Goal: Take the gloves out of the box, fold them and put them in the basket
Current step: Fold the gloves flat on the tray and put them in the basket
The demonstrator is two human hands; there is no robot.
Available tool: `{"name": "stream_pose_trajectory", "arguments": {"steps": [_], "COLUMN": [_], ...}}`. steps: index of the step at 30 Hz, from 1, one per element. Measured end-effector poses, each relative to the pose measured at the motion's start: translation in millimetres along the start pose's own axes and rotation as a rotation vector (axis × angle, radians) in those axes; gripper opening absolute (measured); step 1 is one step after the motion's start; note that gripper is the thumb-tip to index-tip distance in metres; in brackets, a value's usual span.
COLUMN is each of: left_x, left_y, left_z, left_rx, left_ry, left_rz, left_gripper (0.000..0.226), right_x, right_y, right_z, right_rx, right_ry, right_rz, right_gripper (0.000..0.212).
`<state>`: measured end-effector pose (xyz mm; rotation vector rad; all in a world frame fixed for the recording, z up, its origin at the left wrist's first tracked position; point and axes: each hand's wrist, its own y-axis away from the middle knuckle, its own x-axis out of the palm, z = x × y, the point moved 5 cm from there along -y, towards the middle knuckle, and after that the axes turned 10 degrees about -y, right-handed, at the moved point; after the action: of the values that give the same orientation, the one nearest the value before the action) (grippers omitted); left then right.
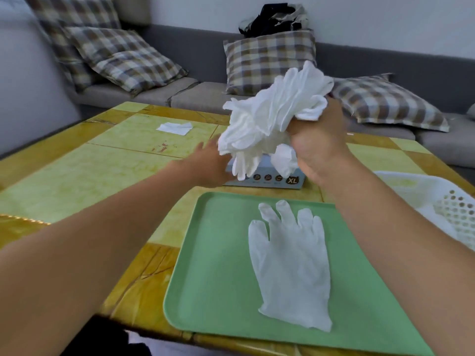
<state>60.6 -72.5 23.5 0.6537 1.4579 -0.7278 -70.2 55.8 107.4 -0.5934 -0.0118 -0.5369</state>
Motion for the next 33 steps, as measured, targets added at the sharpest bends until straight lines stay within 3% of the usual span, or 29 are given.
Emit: {"name": "stream_pose_trajectory", "arguments": {"steps": [2, 4, 6, 8, 10, 15, 17, 19, 21, 24, 26, 29, 33], "left_x": [-4.3, -5.3, -2.2, 4.2, 20.1, 27.3, 28.8, 32.0, 30.0, 24.3, 28.8, 42.4, 45.6], "left_y": [25.4, 49.8, 74.9, 95.8, 104.1, 101.4, 100.8, 100.3, 99.1, 98.0, 101.5, 105.4, 94.3], "left_z": [31.0, 50.3, 50.6, 34.3, 15.9, -7.4, -6.6, -3.9, -3.5, -12.2, -22.5, -23.8, -14.7], "left_rx": [-0.129, -0.245, -0.28, -0.248, -0.177, -0.137, -0.118, -0.091, -0.081, -0.096, -0.053, 0.043, 0.055], "left_ry": [0.217, 0.416, 0.598, 0.691, 0.652, 0.554, 0.55, 0.453, 0.353, 0.445, 0.454, 0.197, 0.122], "left_rz": [-0.067, -0.053, 0.079, 0.239, 0.359, 0.307, 0.313, 0.308, 0.255, 0.245, 0.346, 0.412, 0.313], "left_gripper": [0.041, 0.027, 0.022, 0.022, 0.03, 0.05, 0.052, 0.055, 0.056, 0.063, 0.087, 0.105, 0.074], "right_x": [16.9, 37.2, 54.3, 53.9, 48.6, 44.1, 31.1, 10.8, -9.1, -27.3, -39.2, -58.7, -78.1], "right_y": [17.0, 42.5, 79.0, 121.5, 144.7, 152.6, 153.6, 153.5, 156.1, 166.3, 166.7, 161.2, 159.0], "right_z": [10.2, -0.1, -41.9, -80.9, -89.6, -48.0, -38.7, -39.2, -48.2, -65.1, -67.5, -63.8, -61.1], "right_rx": [-0.232, -0.355, -0.182, 0.033, 0.025, 0.361, 0.354, 0.299, 0.302, 0.43, 0.46, 0.472, 0.492], "right_ry": [0.203, 0.388, 0.654, 0.914, 0.958, 0.553, 0.502, 0.632, 0.865, 1.01, 1.019, 1.066, 1.035], "right_rz": [0.017, 0.183, 0.566, 0.968, 1.096, 0.971, 0.881, 0.779, 0.715, 0.723, 0.72, 0.755, 0.82], "right_gripper": [0.004, 0.012, 0.008, 0.017, 0.022, 0.066, 0.071, 0.081, 0.104, 0.125, 0.12, 0.095, 0.08]}}
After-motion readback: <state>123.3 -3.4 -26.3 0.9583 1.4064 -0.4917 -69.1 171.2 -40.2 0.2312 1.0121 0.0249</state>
